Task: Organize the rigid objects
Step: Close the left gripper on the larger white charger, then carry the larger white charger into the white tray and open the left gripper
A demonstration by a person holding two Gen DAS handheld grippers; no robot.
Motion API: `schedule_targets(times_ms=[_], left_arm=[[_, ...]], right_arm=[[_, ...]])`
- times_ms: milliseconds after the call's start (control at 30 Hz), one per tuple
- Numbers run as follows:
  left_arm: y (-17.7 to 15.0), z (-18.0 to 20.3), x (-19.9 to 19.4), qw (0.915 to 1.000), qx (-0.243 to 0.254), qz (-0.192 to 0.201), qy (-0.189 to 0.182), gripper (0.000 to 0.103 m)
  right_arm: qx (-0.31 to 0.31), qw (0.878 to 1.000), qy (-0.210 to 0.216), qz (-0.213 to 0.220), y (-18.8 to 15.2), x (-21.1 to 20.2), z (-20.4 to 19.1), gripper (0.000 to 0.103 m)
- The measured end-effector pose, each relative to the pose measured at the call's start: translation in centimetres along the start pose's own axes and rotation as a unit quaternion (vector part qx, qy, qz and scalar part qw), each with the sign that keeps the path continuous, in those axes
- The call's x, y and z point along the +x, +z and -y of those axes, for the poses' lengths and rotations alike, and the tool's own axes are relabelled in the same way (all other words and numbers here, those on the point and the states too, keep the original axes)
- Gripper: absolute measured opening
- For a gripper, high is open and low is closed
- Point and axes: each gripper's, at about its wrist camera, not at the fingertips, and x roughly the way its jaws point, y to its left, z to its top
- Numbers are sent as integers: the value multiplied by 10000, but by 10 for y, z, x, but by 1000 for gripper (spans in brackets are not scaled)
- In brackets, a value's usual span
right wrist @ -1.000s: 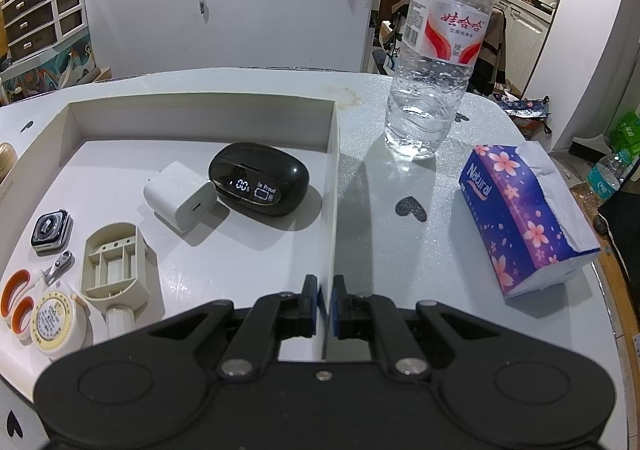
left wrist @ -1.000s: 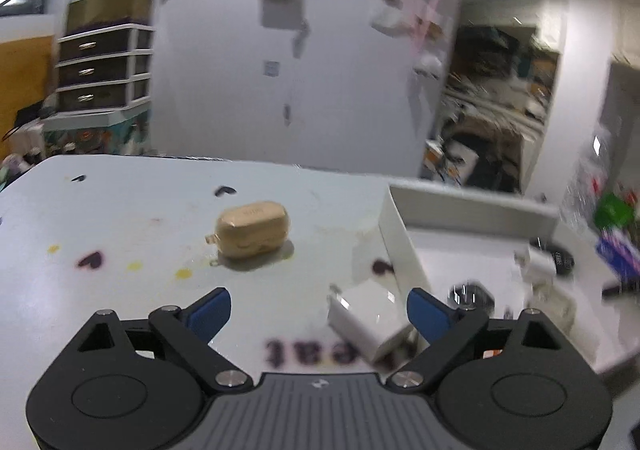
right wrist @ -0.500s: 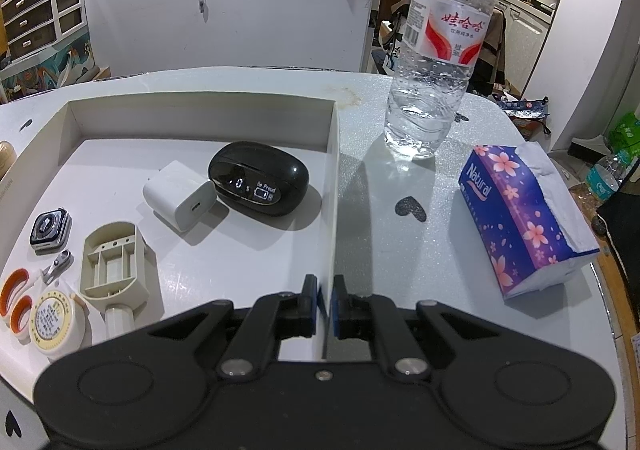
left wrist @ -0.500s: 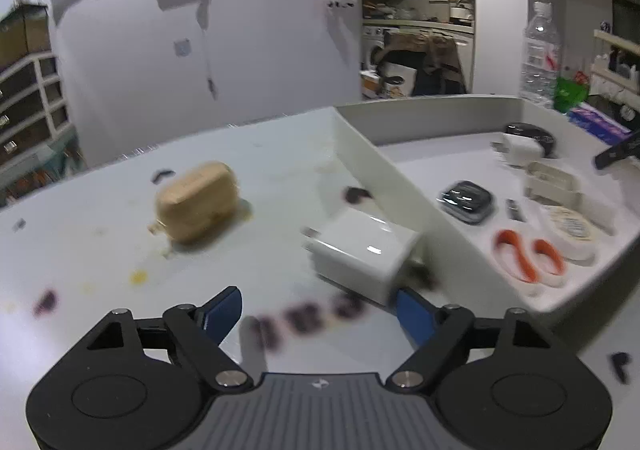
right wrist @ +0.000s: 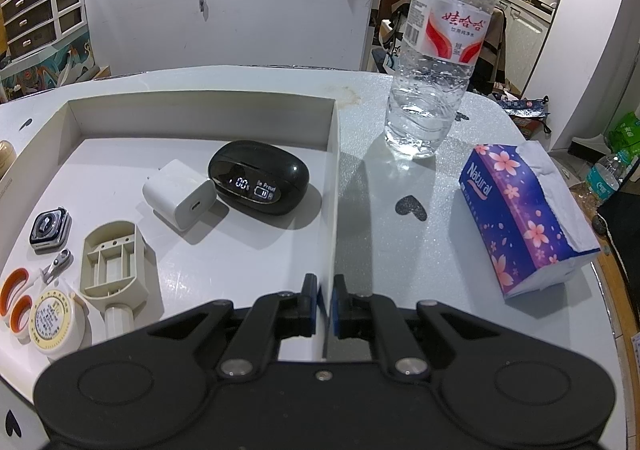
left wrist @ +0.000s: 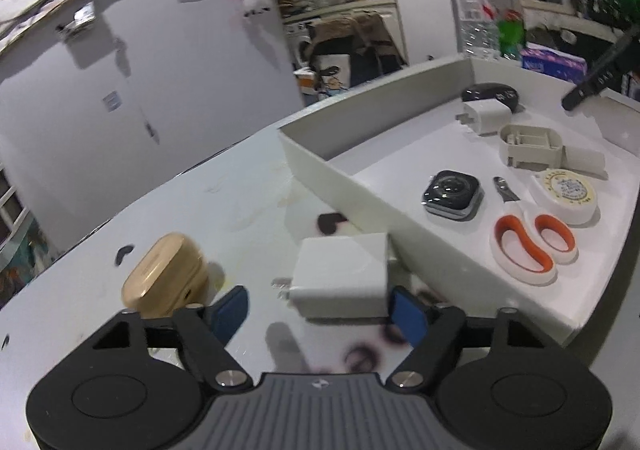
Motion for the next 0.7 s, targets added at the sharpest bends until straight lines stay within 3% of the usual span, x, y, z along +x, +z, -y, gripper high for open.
schedule_targets(times_ms=[233,367,533,700], left_arm=[[-1,-14,8,9975,-563,62,-419,53],[-5,-13,7,9963,-751,159,-391,52],[-8,-12,2,9950,-973,136,-156,52],[-14,-14,-6,9895,-1393,1,378,52]], right_arm=[[-3,10000,-3,-2,0,0,0,8],[-8,10000,-6,-1,0,0,0,8],[-5,10000,-4,-2,0,0,0,8],[-10,10000,-8,-2,0,0,0,8]])
